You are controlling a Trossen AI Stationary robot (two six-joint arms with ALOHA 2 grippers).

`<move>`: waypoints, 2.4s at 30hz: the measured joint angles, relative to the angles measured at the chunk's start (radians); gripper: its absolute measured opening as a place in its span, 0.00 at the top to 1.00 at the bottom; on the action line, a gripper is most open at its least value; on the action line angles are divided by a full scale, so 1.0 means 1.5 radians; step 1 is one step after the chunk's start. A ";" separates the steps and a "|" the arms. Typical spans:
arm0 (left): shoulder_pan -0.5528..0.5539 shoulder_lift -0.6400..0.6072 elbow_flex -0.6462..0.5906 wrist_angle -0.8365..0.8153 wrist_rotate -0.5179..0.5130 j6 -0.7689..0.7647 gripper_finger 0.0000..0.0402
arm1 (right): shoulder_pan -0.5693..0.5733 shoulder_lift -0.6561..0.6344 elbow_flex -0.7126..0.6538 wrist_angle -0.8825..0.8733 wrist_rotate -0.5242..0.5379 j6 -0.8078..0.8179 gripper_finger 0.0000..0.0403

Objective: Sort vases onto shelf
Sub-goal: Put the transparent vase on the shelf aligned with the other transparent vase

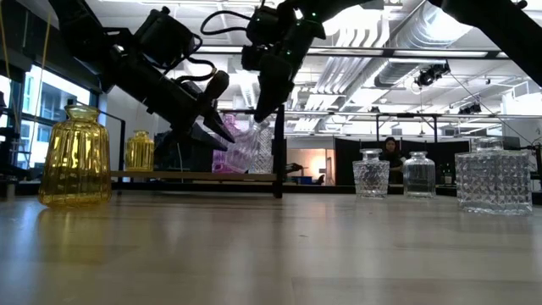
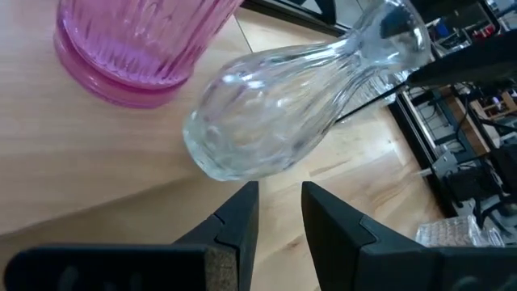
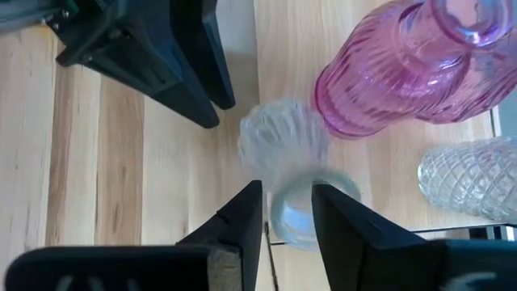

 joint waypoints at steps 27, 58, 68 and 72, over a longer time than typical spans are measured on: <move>0.026 0.025 0.000 0.004 0.008 -0.002 0.78 | 0.029 0.000 0.000 0.070 -0.022 0.016 0.77; 0.036 0.041 0.035 0.012 0.043 0.039 0.78 | 0.030 0.000 0.045 0.047 0.096 0.032 0.77; 0.028 -0.012 0.035 0.013 0.065 0.085 0.78 | 0.043 0.000 0.108 -0.095 0.079 0.114 0.77; 0.029 -0.078 0.035 -0.043 0.054 0.125 0.78 | 0.067 -0.006 0.086 -0.096 0.058 0.153 0.77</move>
